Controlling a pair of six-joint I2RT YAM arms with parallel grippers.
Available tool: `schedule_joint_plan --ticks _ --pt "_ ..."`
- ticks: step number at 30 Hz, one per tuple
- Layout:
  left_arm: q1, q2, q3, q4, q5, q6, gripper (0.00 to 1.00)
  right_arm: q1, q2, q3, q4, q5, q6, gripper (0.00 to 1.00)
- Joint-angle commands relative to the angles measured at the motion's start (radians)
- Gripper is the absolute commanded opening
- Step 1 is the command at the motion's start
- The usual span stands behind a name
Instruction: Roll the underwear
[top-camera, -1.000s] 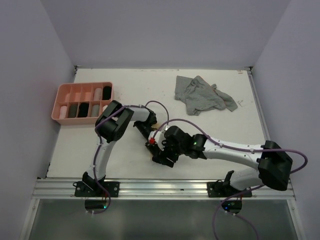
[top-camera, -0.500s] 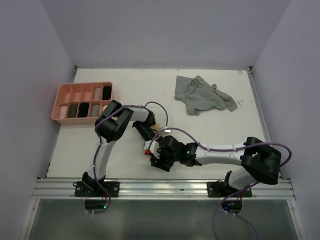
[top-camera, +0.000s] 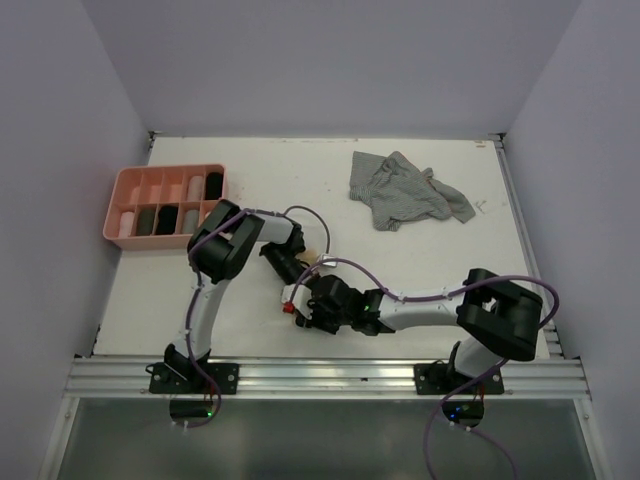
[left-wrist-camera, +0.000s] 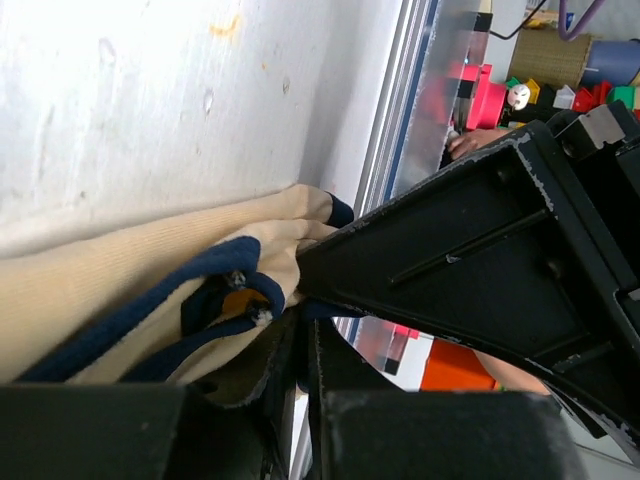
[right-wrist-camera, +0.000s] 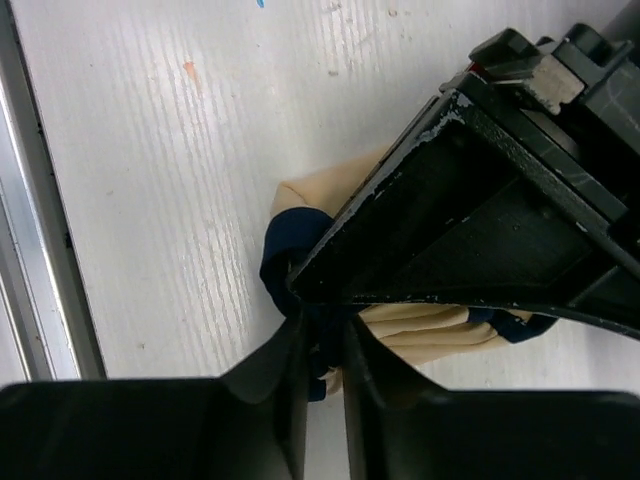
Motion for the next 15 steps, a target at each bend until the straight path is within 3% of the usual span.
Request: schedule_joint_plan --ticks 1,2,5,11,15 --pt "0.014 0.002 -0.03 0.153 -0.218 0.086 0.13 0.012 0.05 -0.018 0.014 -0.01 0.024 0.13" --pt "0.017 -0.02 -0.032 0.155 -0.206 0.086 0.22 0.012 0.05 -0.023 0.014 -0.019 0.028 0.07" --pt "0.028 -0.077 -0.024 0.154 -0.175 0.086 0.33 0.012 0.035 -0.034 0.003 -0.036 0.047 0.01" --pt "0.07 -0.203 0.108 0.131 -0.158 0.049 0.4 0.012 0.012 -0.026 -0.065 -0.092 0.088 0.0" --pt "0.161 -0.254 0.206 0.14 -0.161 -0.002 0.41 0.012 0.013 -0.011 -0.081 -0.145 0.131 0.0"
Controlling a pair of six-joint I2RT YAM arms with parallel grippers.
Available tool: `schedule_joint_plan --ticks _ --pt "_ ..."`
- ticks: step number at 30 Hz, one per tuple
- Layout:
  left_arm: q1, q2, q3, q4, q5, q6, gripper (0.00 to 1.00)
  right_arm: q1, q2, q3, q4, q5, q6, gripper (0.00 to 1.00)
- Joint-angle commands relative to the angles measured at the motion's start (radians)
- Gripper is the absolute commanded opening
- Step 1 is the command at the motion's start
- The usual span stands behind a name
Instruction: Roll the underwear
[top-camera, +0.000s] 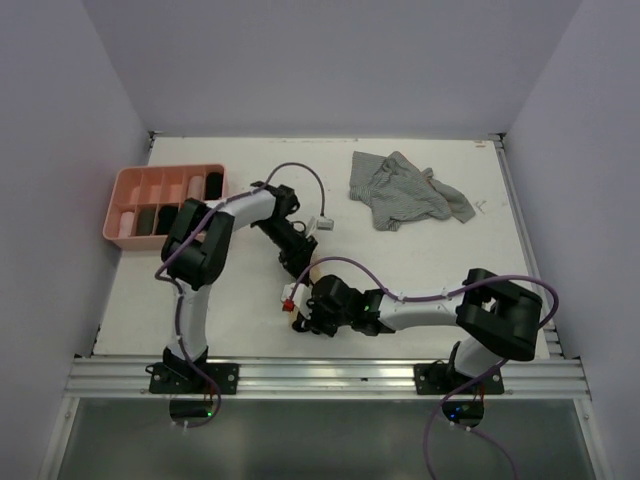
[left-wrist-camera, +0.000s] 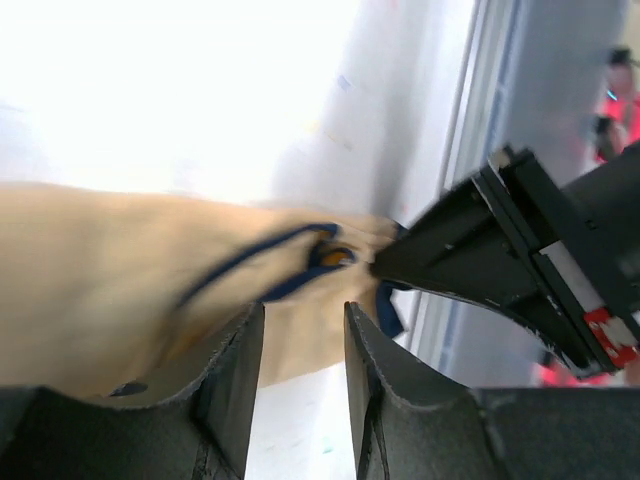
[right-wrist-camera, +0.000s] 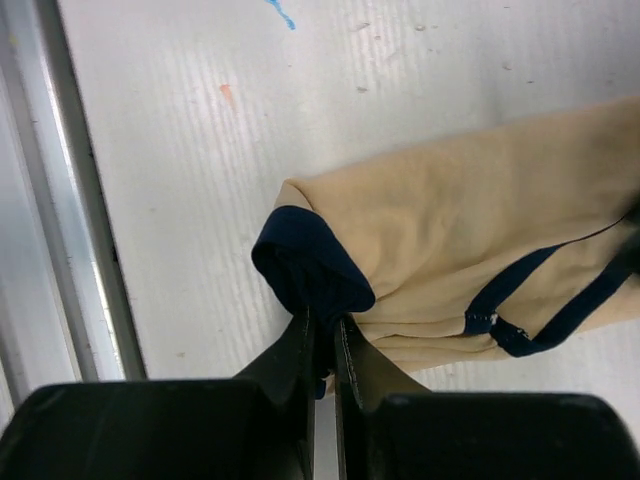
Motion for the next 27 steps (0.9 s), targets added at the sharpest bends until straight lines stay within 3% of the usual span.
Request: schedule_joint_plan --ticks 1,4,9,12,17,22,25,27 --pt "0.098 -0.098 0.104 0.077 -0.029 -0.027 0.41 0.009 0.013 -0.003 -0.131 -0.114 0.073 0.0" --pt "0.188 -0.184 0.092 0.177 -0.013 -0.088 0.42 0.006 0.031 0.022 -0.152 -0.143 0.119 0.0" --pt "0.337 -0.417 -0.151 0.4 -0.011 -0.129 0.42 -0.06 0.089 0.093 -0.181 -0.294 0.239 0.0" --pt "0.362 -0.613 -0.332 0.514 -0.057 -0.087 0.41 -0.123 0.146 0.136 -0.192 -0.396 0.289 0.0" --pt "0.363 -0.931 -0.608 0.571 -0.072 0.066 0.41 -0.221 0.215 0.167 -0.168 -0.51 0.345 0.0" --pt "0.352 -1.156 -0.792 0.486 -0.069 0.331 0.45 -0.289 0.303 0.203 -0.132 -0.623 0.405 0.0" --pt "0.291 -1.239 -0.877 0.476 -0.107 0.419 0.46 -0.312 0.369 0.23 -0.123 -0.666 0.437 0.0" --pt "0.186 -1.293 -0.915 0.52 -0.146 0.413 0.47 -0.321 0.411 0.25 -0.115 -0.682 0.463 0.0"
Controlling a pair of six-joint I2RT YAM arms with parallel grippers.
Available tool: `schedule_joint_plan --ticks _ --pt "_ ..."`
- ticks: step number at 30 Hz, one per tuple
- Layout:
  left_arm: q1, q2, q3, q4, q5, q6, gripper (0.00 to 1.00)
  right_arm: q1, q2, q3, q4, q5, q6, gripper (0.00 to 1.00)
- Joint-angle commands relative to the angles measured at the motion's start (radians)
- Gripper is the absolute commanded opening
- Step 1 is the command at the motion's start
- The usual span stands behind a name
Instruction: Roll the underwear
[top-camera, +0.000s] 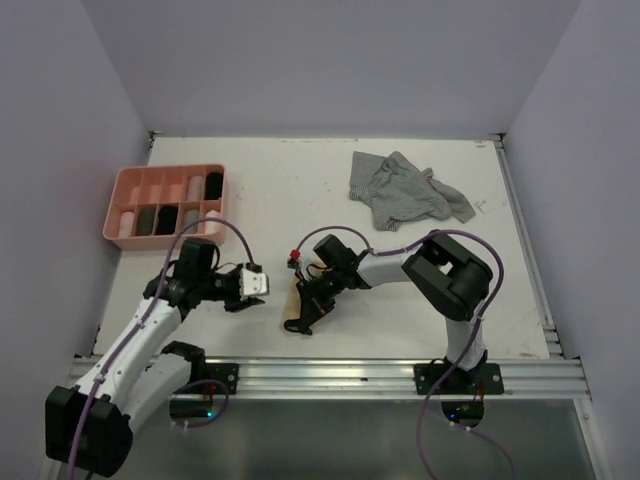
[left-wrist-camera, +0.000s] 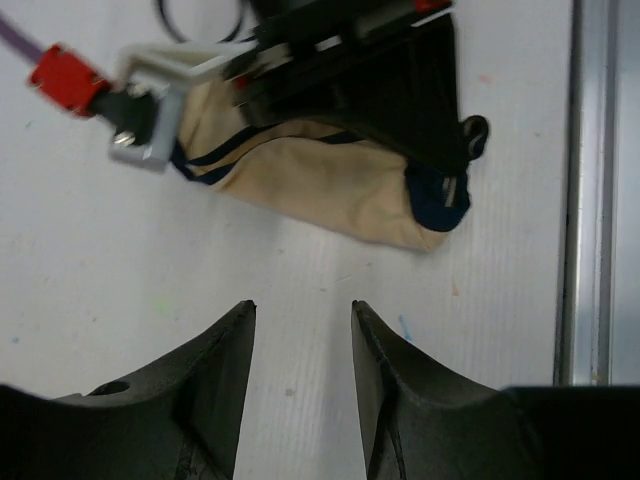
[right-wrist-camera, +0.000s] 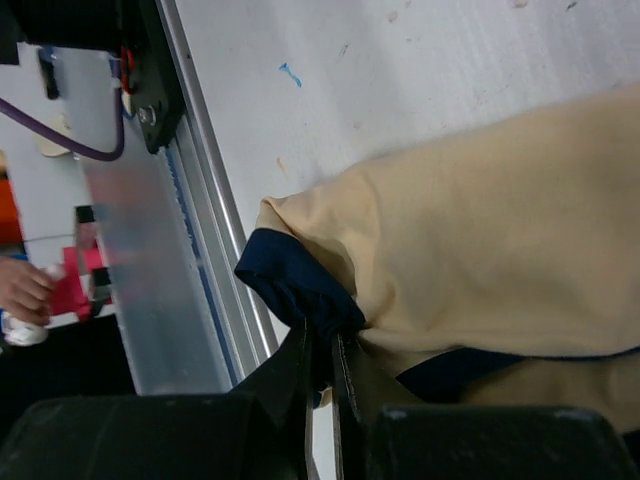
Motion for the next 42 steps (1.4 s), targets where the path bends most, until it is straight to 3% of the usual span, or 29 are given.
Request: schedule_joint_plan --ticks 1,5,8,21,27,29,32,35,41,42 --pt "-0.139 -0.082 -0.087 0.069 -0.069 0.115 0.47 -0.026 0.101 0.021 -0.003 0.02 0.041 0.0" --pt "-0.334 -0.105 -0.148 0.182 -0.173 0.071 0.48 -0.049 0.154 0.037 0.053 -0.023 0.109 0.0" --pt "-0.406 -0.072 -0.161 0.22 -0.216 0.065 0.49 -0.061 0.178 0.04 0.072 -0.043 0.132 0.0" --pt "-0.61 0.093 -0.18 0.379 -0.351 0.034 0.5 -0.081 0.227 0.057 0.078 -0.065 0.158 0.0" --pt "-0.632 0.195 -0.159 0.401 -0.393 -0.009 0.4 -0.084 0.224 0.064 0.073 -0.06 0.161 0.0" --pt "-0.644 0.235 -0.145 0.39 -0.402 -0.027 0.3 -0.086 0.218 0.064 0.076 -0.053 0.165 0.03" --pt "-0.654 0.286 -0.115 0.364 -0.422 -0.046 0.14 -0.092 0.204 0.063 0.078 -0.045 0.172 0.13" --pt "-0.654 0.344 -0.084 0.317 -0.414 -0.066 0.0 -0.101 0.168 0.064 0.055 -0.026 0.167 0.31" --pt "-0.643 0.442 -0.047 0.199 -0.319 -0.08 0.0 -0.164 -0.01 0.057 -0.034 0.145 0.169 0.6" --pt "-0.635 0.477 -0.039 0.171 -0.318 -0.064 0.0 -0.173 -0.063 0.049 -0.039 0.164 0.173 0.61"
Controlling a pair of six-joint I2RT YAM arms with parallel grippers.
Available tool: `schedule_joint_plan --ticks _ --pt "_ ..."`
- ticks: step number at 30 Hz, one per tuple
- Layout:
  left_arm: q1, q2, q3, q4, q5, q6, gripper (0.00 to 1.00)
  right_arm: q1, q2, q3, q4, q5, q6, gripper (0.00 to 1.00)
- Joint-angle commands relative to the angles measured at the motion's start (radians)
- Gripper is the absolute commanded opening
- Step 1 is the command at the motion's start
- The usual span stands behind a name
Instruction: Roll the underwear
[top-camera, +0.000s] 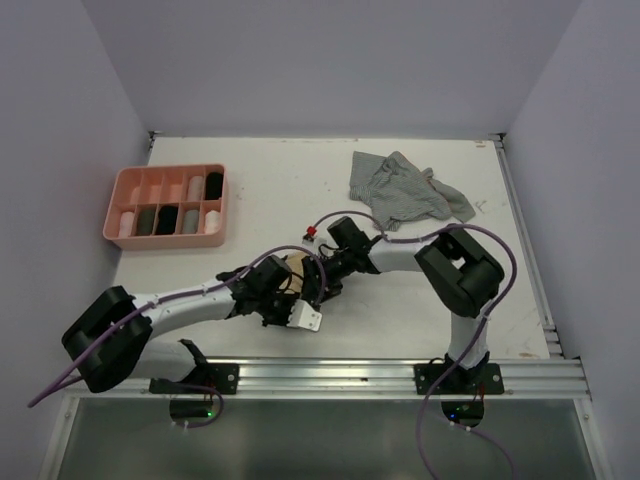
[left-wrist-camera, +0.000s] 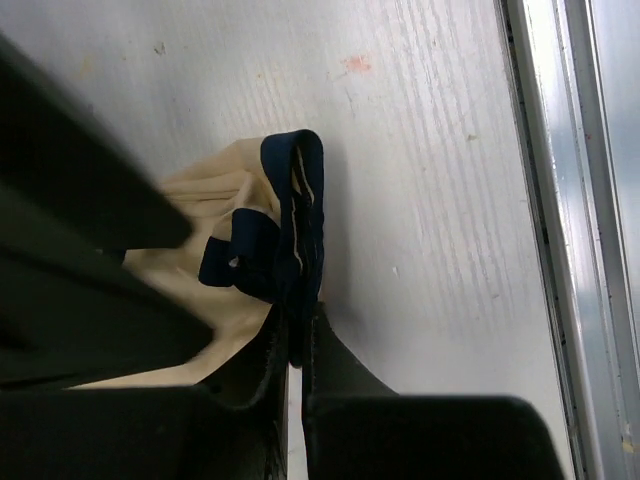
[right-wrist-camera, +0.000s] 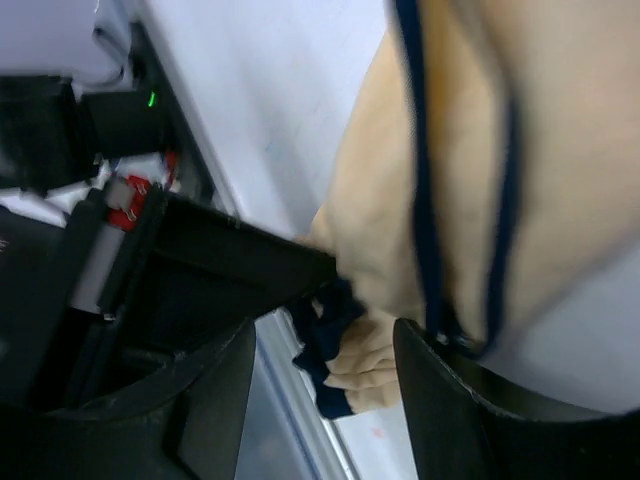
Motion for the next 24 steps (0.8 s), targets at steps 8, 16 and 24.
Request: schedule_joint_plan --ticks 8,16,24 --pt "0.219 0.291 0.229 -0.347 0.265 0.101 0.0 -0.111 -0.405 -0.086 -0.134 0.549 -0.048 0.63" --pt "0.314 0.668 0.522 -0.644 0.422 0.196 0.0 -0.065 -0.734 -0.218 -0.205 0.595 -0.22 0.48" --pt "0.397 0.972 0.758 -0.91 0.48 0.316 0.0 0.221 -0.825 -0.258 -0.219 0.784 -0.444 0.56"
